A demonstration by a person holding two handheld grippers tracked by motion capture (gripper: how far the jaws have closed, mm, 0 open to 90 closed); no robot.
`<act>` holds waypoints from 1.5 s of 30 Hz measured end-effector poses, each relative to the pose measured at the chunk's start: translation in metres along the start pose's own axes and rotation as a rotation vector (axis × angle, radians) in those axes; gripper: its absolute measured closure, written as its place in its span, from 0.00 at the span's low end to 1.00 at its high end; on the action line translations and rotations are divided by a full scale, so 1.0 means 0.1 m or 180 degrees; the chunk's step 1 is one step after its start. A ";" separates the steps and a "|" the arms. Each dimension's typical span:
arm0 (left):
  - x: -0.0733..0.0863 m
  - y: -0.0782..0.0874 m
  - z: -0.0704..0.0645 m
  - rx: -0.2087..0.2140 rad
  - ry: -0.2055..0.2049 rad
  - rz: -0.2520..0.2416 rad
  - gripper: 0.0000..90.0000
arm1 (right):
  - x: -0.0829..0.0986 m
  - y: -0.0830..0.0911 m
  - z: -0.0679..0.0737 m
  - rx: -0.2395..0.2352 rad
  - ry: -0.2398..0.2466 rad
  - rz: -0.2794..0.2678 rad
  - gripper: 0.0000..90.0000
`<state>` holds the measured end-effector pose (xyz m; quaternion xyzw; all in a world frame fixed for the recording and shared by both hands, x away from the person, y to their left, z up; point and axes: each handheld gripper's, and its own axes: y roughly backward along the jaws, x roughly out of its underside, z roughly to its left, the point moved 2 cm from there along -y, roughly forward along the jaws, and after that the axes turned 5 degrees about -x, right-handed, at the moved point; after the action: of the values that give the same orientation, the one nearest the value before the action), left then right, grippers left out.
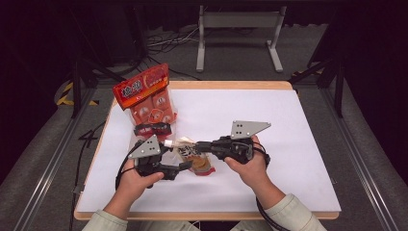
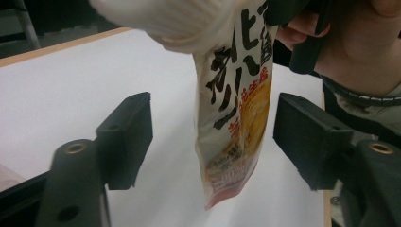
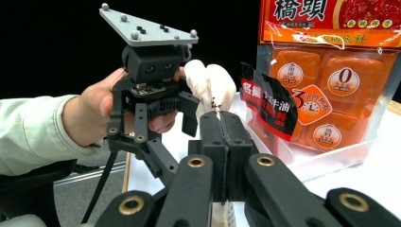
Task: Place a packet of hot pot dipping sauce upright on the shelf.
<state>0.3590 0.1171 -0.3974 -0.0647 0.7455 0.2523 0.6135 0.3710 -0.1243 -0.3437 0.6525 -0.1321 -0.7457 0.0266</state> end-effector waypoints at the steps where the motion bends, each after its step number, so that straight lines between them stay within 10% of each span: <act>1: 0.00 -0.01 -0.01 0.0028 0.0027 -0.0006 0.37 | 0.00 -0.01 0.00 -0.0002 0.0002 -0.0006 1.00; 17: 0.00 -0.02 -0.02 0.0230 -0.0027 -0.0028 0.89 | 0.02 -0.02 -0.01 -0.0003 -0.0034 -0.0070 1.00; 32: -0.09 0.17 0.04 0.0107 -0.0150 0.0230 0.97 | 0.02 0.06 -0.04 0.0078 -0.0013 -0.0140 0.89; 45: -0.24 0.46 0.17 -0.0095 -0.0215 0.0229 0.97 | 0.13 0.31 -0.18 0.0463 -0.0060 -0.0012 0.82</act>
<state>0.3607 0.1593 -0.3633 -0.0385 0.7223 0.2873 0.6279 0.3823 -0.1594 -0.3516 0.6460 -0.1850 -0.7402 -0.0236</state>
